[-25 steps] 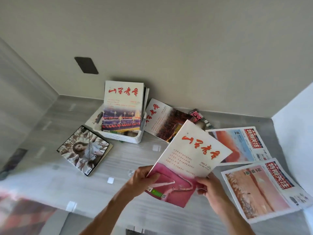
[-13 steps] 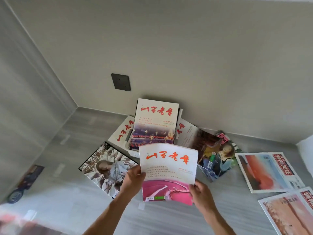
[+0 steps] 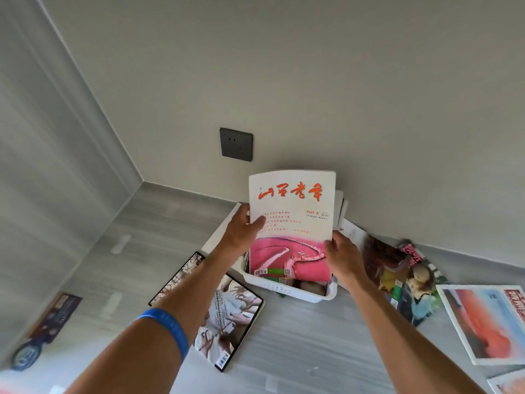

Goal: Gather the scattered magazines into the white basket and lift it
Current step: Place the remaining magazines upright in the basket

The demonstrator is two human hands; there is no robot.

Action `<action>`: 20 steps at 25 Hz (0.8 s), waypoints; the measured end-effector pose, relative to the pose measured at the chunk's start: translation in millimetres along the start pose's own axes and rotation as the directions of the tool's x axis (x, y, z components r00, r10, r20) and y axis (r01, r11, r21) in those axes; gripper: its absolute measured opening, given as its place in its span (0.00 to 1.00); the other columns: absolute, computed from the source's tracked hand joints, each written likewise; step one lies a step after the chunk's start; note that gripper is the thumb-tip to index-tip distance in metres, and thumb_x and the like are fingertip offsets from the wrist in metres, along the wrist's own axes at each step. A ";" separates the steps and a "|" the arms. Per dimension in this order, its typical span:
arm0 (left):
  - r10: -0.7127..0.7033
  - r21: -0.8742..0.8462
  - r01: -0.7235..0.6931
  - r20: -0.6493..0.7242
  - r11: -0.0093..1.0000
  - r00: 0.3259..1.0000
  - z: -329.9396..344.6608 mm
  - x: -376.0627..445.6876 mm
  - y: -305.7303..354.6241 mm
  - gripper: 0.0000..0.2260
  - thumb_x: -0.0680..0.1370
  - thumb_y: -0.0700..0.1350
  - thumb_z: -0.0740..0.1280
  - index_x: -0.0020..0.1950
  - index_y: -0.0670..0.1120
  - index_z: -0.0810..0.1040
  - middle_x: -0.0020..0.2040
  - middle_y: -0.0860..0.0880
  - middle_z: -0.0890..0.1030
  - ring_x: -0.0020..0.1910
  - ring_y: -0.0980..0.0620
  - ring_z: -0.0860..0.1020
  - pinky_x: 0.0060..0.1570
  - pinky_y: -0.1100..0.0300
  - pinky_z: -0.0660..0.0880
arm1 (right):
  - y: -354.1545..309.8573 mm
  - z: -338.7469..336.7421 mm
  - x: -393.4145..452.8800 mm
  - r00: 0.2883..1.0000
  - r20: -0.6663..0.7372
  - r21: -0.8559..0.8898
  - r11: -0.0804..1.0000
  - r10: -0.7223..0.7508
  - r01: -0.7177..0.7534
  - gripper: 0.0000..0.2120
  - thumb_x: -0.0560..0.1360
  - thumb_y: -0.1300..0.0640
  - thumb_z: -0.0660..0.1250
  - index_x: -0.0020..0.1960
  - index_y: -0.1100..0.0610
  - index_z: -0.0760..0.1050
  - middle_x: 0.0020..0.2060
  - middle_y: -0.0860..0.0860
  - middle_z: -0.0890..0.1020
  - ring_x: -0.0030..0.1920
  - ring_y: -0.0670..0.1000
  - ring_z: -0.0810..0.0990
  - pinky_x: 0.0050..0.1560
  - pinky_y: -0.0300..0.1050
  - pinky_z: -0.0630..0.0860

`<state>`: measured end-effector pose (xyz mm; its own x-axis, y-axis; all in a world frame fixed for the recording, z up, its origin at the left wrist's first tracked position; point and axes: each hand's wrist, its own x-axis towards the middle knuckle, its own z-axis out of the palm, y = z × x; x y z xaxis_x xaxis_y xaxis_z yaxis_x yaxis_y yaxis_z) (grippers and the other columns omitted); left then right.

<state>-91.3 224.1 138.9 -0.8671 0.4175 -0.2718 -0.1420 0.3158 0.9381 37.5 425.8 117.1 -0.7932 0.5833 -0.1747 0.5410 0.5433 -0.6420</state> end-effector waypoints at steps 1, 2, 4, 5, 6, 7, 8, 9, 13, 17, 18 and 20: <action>-0.043 0.065 0.041 0.037 0.997 0.998 0.6 4.5 -12.6 0.22 0.73 0.48 0.67 0.66 0.52 0.67 0.63 0.49 0.80 0.60 0.46 0.78 0.57 0.49 0.76 | 4.1 10.7 5.9 0.999 0.018 -0.049 0.998 0.027 -0.026 0.12 0.80 0.58 0.55 0.60 0.59 0.74 0.57 0.61 0.82 0.53 0.62 0.80 0.51 0.53 0.76; -0.083 0.122 0.074 0.072 0.990 0.994 0.9 5.7 -25.1 0.25 0.72 0.48 0.68 0.68 0.52 0.66 0.64 0.50 0.79 0.59 0.48 0.78 0.57 0.50 0.76 | 10.3 17.8 8.3 0.997 0.036 -0.062 0.996 0.072 -0.069 0.13 0.80 0.58 0.56 0.60 0.60 0.73 0.58 0.62 0.81 0.54 0.63 0.80 0.52 0.54 0.75; -0.151 0.163 0.131 0.116 0.978 0.982 2.1 -1.8 -51.1 0.23 0.72 0.47 0.68 0.66 0.54 0.68 0.63 0.50 0.78 0.52 0.52 0.78 0.48 0.58 0.75 | 22.4 22.8 3.0 0.985 0.005 -0.034 0.985 0.170 -0.170 0.15 0.79 0.55 0.60 0.64 0.61 0.71 0.60 0.63 0.79 0.57 0.63 0.79 0.54 0.55 0.75; -0.173 0.182 0.159 0.063 0.970 0.983 0.6 -10.4 -61.8 0.20 0.73 0.46 0.67 0.64 0.54 0.70 0.63 0.49 0.79 0.49 0.53 0.78 0.44 0.60 0.74 | 25.6 23.0 -5.7 0.982 -0.079 -0.054 0.983 0.172 -0.176 0.18 0.78 0.56 0.63 0.65 0.61 0.69 0.62 0.62 0.78 0.58 0.63 0.79 0.55 0.56 0.76; -0.198 0.205 0.203 -0.041 0.958 0.979 -3.2 -21.3 -75.4 0.18 0.74 0.46 0.67 0.63 0.53 0.72 0.63 0.48 0.79 0.49 0.52 0.78 0.43 0.60 0.74 | 26.5 24.9 -17.0 0.982 -0.168 -0.114 0.988 0.088 -0.108 0.19 0.76 0.58 0.65 0.66 0.60 0.69 0.61 0.61 0.78 0.56 0.63 0.79 0.53 0.56 0.77; -0.240 0.215 0.274 -0.170 0.938 0.956 -8.6 -35.3 -93.7 0.18 0.74 0.46 0.66 0.64 0.52 0.73 0.62 0.47 0.79 0.51 0.50 0.78 0.47 0.59 0.74 | 26.2 31.2 -30.2 0.980 -0.190 -0.185 0.982 -0.060 0.024 0.19 0.74 0.61 0.67 0.64 0.59 0.71 0.59 0.60 0.79 0.54 0.62 0.81 0.50 0.55 0.78; -0.306 0.203 0.371 -0.289 0.906 0.907 -14.3 -54.4 -115.4 0.19 0.73 0.47 0.66 0.64 0.52 0.73 0.62 0.45 0.79 0.55 0.46 0.77 0.54 0.56 0.74 | 25.2 40.2 -45.3 0.969 -0.124 -0.244 0.953 -0.214 0.179 0.18 0.72 0.64 0.68 0.61 0.58 0.73 0.55 0.58 0.82 0.50 0.61 0.82 0.48 0.54 0.80; -0.416 0.144 0.498 -0.382 0.855 0.825 -18.8 -76.3 -135.9 0.20 0.72 0.47 0.66 0.64 0.52 0.72 0.61 0.44 0.78 0.58 0.43 0.75 0.60 0.51 0.73 | 25.3 50.8 -59.1 0.947 -0.014 -0.282 0.910 -0.321 0.305 0.18 0.70 0.64 0.69 0.59 0.57 0.76 0.51 0.57 0.83 0.48 0.60 0.83 0.47 0.53 0.80; -0.737 -0.313 0.689 -0.471 0.654 0.485 -13.9 -124.7 -181.8 0.28 0.67 0.41 0.72 0.65 0.55 0.68 0.53 0.44 0.68 0.53 0.41 0.71 0.59 0.48 0.73 | 35.4 87.5 -85.5 0.932 0.189 -0.373 0.855 -0.310 0.360 0.25 0.67 0.66 0.70 0.64 0.56 0.76 0.50 0.54 0.84 0.52 0.57 0.82 0.56 0.50 0.77; -0.819 -0.723 0.399 -0.431 0.564 0.378 -21.7 -114.8 -175.0 0.29 0.66 0.33 0.72 0.65 0.49 0.71 0.55 0.41 0.75 0.50 0.43 0.77 0.50 0.50 0.79 | 44.7 81.0 -76.6 0.921 0.197 -0.383 0.838 -0.336 0.388 0.22 0.70 0.68 0.68 0.62 0.54 0.76 0.48 0.53 0.85 0.48 0.56 0.83 0.50 0.48 0.79; -0.844 -0.798 0.322 -0.392 0.510 0.366 -23.4 -111.9 -175.8 0.26 0.68 0.33 0.71 0.64 0.46 0.72 0.53 0.40 0.78 0.47 0.45 0.78 0.41 0.54 0.81 | 46.8 77.4 -73.2 0.922 0.218 -0.383 0.840 -0.321 0.384 0.21 0.71 0.68 0.67 0.62 0.54 0.76 0.49 0.53 0.85 0.48 0.55 0.83 0.49 0.47 0.79; -0.861 -0.829 0.308 -0.346 0.467 0.373 -23.1 -107.8 -178.4 0.17 0.71 0.35 0.71 0.59 0.41 0.77 0.44 0.42 0.81 0.36 0.48 0.78 0.20 0.64 0.75 | 51.4 75.2 -70.3 0.915 0.260 -0.386 0.835 -0.308 0.391 0.23 0.72 0.66 0.65 0.65 0.54 0.73 0.53 0.54 0.84 0.52 0.55 0.82 0.54 0.48 0.78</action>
<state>16.5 103.1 5.9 -0.3669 -0.4111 -0.8345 -0.7292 -0.4300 0.5324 100.1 367.3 40.2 -0.9653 0.2093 -0.1563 0.2497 0.9152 -0.3164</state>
